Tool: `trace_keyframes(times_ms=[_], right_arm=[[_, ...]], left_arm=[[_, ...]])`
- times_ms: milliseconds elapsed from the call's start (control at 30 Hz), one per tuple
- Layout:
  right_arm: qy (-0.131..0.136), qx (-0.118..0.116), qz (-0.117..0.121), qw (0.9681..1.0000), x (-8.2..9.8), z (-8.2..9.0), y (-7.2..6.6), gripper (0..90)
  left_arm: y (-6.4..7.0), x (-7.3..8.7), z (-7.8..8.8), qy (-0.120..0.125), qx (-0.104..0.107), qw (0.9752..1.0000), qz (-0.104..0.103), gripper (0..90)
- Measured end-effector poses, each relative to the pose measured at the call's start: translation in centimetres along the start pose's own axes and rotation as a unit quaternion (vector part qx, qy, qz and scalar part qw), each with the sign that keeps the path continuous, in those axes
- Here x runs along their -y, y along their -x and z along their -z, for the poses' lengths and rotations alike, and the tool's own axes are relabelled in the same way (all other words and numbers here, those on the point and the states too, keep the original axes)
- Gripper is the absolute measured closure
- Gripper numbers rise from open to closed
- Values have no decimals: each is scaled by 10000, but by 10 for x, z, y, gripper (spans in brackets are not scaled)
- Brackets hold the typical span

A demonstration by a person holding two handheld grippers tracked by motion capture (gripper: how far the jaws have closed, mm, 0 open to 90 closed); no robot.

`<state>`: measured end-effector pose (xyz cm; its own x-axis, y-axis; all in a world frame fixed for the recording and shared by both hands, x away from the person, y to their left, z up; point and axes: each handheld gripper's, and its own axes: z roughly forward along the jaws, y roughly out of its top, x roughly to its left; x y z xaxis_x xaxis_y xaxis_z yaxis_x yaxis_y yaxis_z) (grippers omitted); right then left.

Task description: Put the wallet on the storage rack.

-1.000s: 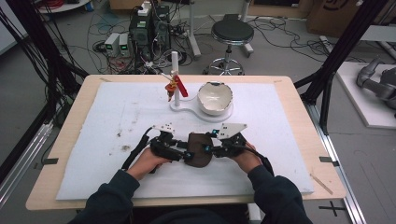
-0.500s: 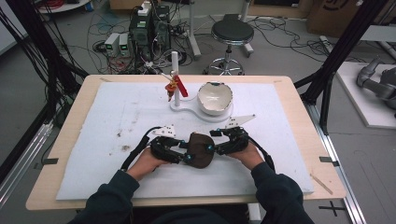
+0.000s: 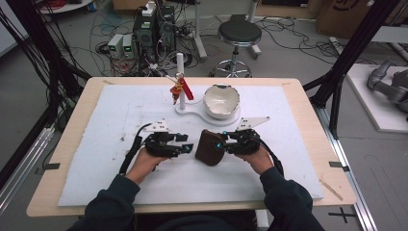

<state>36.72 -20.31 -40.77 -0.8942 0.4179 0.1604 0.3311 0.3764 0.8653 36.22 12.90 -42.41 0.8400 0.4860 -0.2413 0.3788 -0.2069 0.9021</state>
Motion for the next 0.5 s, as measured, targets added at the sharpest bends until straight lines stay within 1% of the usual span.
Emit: trace_keyframes(times_ms=[33, 100, 200, 267, 300, 333, 367, 400, 433, 500], right_arm=[[71, 113, -11, 9999, 0, 4, 1, 647], [141, 277, 14, 9995, -1, 8, 2, 665], [151, 539, 13, 9984, -2, 15, 2, 677], [198, 624, 31, 9979, -3, 18, 3, 679], [229, 649, 42, 9976, -4, 20, 4, 679], [254, 762, 117, 9967, -7, 26, 4, 680], [284, 801, 144, 9963, -9, 28, 4, 680], [325, 838, 179, 9958, -11, 32, 4, 680], [325, 838, 179, 9958, -11, 32, 4, 680], [393, 926, 274, 9945, -16, 38, 5, 681]], left_arm=[[-2, 0, 4, 41, -135, 9999, -3, 470], [-9, 0, 17, 105, -498, 9987, -13, 451], [-18, 0, 33, 222, -807, 9965, 23, 400], [-22, -1, 44, 308, -995, 9945, 70, 360], [-24, -1, 49, 318, -1109, 9933, 95, 324], [-25, -2, 53, 303, -1255, 9915, 130, 245], [-27, -2, 57, 285, -1375, 9900, 154, 231], [-28, -1, 62, 295, -1430, 9891, 179, 210], [-29, 0, 66, 323, -1490, 9881, 222, 210], [-32, 4, 74, 365, -1555, 9867, 290, 196]])
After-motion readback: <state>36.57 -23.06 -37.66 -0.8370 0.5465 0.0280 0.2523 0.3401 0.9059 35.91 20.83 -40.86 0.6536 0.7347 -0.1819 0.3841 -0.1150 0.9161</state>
